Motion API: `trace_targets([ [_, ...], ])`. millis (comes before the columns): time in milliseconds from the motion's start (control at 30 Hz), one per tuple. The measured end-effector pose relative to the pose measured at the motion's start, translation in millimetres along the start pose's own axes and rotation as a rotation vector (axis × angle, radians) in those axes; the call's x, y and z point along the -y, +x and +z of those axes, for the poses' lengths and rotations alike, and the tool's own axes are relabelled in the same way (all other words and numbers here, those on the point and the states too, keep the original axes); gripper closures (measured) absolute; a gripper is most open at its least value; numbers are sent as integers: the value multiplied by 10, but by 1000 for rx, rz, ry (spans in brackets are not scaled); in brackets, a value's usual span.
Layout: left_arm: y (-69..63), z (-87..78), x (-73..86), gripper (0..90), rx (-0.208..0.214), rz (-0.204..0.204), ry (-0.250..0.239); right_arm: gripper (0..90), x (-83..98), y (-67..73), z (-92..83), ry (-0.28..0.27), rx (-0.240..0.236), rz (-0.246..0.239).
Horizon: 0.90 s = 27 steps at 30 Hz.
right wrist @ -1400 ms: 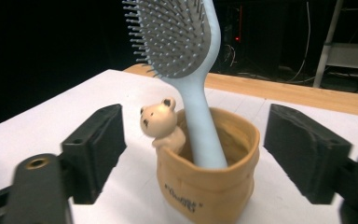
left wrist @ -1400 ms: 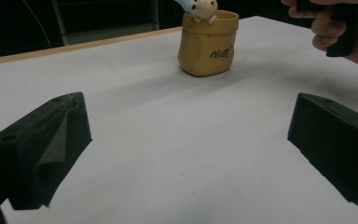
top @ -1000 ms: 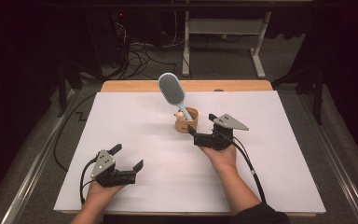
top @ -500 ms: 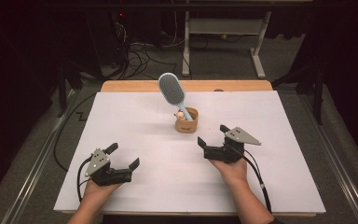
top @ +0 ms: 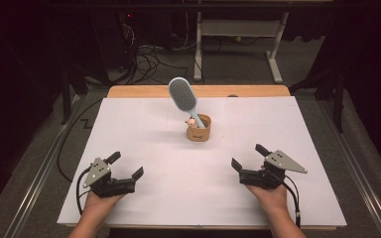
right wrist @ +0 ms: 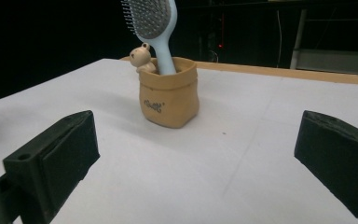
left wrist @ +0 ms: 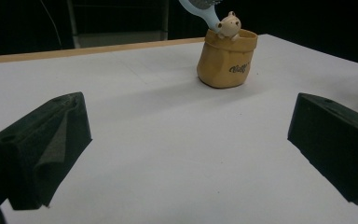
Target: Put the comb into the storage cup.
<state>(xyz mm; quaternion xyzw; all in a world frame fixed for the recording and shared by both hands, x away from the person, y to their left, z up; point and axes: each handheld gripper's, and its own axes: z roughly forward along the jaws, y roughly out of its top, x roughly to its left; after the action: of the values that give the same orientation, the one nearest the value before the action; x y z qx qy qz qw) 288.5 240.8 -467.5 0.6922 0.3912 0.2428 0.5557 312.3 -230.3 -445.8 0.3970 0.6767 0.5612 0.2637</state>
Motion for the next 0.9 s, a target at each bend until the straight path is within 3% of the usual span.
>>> trace_targets([
  [267, 48, -36, 13, 2, -11, -8, 6, 4, 76, -99, -339, -7, 25, -12],
  [500, 20, -86, 7, 2, -3, 1, -7, 5, 159, -229, -683, -64, 74, -13],
  [633, -8, -88, 15, 1, 8, 14, -9, 4, 162, -304, -729, -80, 108, -13],
  [900, -41, -83, -11, 1, 2, 36, -26, 4, 171, -306, -750, -76, 101, 1],
])
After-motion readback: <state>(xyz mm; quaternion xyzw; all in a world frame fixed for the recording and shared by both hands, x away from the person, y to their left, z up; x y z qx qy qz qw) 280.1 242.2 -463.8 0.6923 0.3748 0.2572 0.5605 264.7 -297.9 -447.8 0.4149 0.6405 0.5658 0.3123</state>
